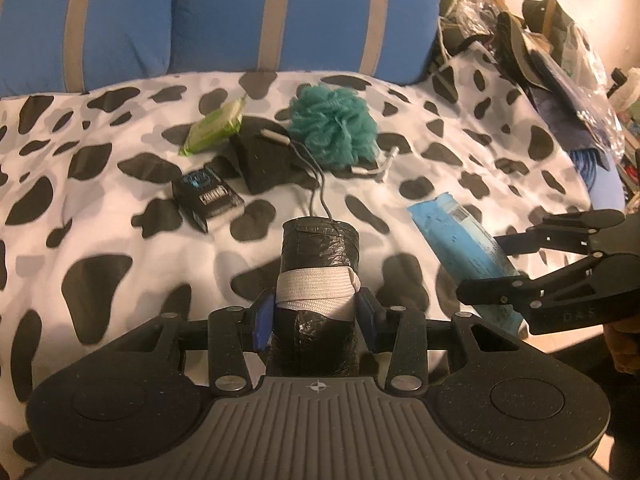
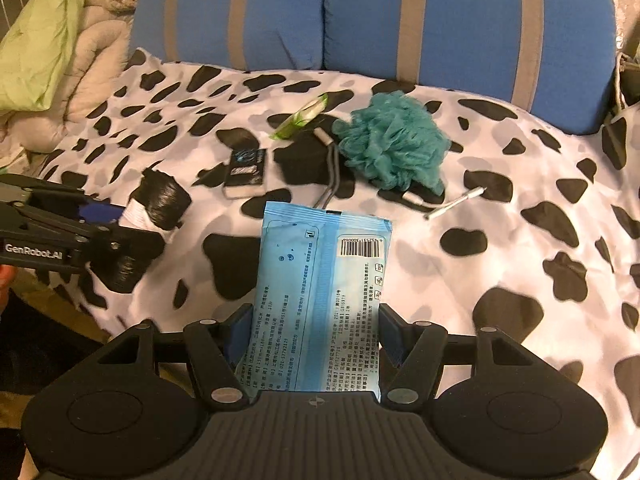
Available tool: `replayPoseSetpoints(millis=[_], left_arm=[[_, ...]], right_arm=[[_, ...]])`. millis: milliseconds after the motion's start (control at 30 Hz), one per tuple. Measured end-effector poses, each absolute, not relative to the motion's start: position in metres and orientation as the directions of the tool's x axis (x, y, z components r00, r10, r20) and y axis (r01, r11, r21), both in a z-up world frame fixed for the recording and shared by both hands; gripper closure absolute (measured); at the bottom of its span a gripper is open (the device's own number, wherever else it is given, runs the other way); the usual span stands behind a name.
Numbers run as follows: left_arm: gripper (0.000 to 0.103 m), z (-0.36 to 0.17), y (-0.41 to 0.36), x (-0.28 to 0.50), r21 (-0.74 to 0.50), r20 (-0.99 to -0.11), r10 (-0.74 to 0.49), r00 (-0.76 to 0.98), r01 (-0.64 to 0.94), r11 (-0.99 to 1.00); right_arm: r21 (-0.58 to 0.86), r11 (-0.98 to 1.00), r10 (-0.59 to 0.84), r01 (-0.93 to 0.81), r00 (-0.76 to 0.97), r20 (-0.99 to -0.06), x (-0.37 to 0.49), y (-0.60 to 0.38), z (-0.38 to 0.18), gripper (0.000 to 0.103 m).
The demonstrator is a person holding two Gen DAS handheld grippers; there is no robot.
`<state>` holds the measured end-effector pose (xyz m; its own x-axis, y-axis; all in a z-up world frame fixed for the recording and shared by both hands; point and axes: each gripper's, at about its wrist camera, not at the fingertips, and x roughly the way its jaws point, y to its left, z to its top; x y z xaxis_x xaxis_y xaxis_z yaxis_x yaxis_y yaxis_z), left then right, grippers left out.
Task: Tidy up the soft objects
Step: 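Carry the black roll with left gripper while right gripper carries the blue packet to the box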
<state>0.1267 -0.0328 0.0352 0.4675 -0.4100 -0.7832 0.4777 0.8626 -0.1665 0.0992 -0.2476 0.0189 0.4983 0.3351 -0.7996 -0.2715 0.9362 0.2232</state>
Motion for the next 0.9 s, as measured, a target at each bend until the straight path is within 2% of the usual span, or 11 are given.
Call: replayPoseSetpoints(millis=[500, 900], left_arm=[[0.061, 0.02, -0.027, 0.071, -0.206, -0.831, -0.406, 0.379, 0.469, 0.859], [0.061, 0.001, -0.023, 0.042, -0.191, -0.899, -0.331, 0.288, 0.421, 0.887]], right_arm=[[0.241, 0.918, 0.366, -0.314, 0.443, -0.819, 0.04, -0.232, 0.022, 0.036], [0.248, 0.891, 0.375, -0.38, 0.31, -0.874, -0.005, -0.206, 0.009, 0.036]])
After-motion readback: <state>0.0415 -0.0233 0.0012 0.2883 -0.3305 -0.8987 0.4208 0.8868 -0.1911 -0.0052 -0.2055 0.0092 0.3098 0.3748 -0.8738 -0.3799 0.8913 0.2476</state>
